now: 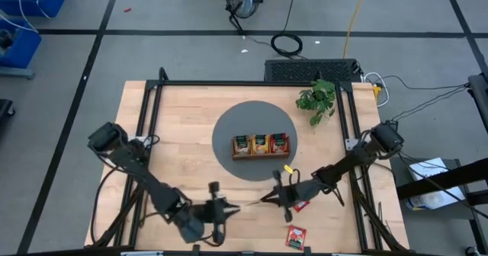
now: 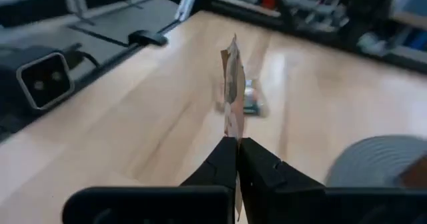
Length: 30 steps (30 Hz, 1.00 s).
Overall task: Pick & Place Tea
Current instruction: Put the top brown tea bag into the left slot of the wooden organizer
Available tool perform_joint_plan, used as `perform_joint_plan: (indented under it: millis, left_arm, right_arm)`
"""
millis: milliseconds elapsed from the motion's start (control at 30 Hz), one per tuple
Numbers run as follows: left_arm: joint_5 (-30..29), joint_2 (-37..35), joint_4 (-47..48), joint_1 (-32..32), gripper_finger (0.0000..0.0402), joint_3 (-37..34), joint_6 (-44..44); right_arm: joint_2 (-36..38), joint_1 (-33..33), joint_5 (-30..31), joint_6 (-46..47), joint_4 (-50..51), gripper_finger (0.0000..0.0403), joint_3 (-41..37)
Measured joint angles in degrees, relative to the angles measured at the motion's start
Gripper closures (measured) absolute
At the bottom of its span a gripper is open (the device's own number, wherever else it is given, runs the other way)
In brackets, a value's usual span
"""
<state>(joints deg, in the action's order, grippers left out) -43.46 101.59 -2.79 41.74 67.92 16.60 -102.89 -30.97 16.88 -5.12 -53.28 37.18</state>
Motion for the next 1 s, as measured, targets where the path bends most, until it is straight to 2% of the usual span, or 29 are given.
perform_joint_plan:
  millis: [67,133,267,367,467,667,767,900,1000]
  left_arm:
    - [-6.4,0.0,1.8,1.4,0.0359,-0.1,0.0]
    - [-10.2,0.6,2.3,2.1,0.0359,-0.1,0.0]
    - [-10.6,2.7,0.4,1.3,0.0356,-0.1,-1.1]
    - [-7.3,4.2,-4.8,-0.1,0.0335,-0.1,-4.6]
    - [-3.2,5.0,-8.0,-1.3,0.0292,-0.1,-6.8]
    - [1.5,5.3,-7.5,-2.7,0.0191,-0.1,-7.8]
    - [3.6,5.3,-7.2,-3.7,0.0158,-0.1,-7.6]
    - [6.2,5.3,-7.3,-5.6,0.0153,-0.1,-6.9]
    - [8.1,5.3,-7.8,-6.8,0.0183,-0.1,-5.5]
  right_arm:
    - [0.2,-1.4,4.6,-2.0,-1.6,0.0401,0.0]
    - [0.2,-2.7,7.9,-4.5,-3.7,0.0402,0.0]
    - [0.2,-3.9,8.4,-7.5,-9.2,0.0402,0.0]
    - [0.2,-4.1,8.4,-7.9,-10.3,0.0402,0.1]
    - [0.2,-4.0,8.4,-7.2,-9.9,0.0402,0.0]
    - [0.2,-3.9,8.4,-6.7,-9.7,0.0402,0.1]
    - [0.2,-3.9,8.1,-6.7,-9.7,0.0402,0.1]
    - [0.2,-3.9,6.9,-6.5,-9.7,0.0402,0.1]
    - [0.2,-3.9,6.8,-6.5,-9.7,0.0402,0.1]
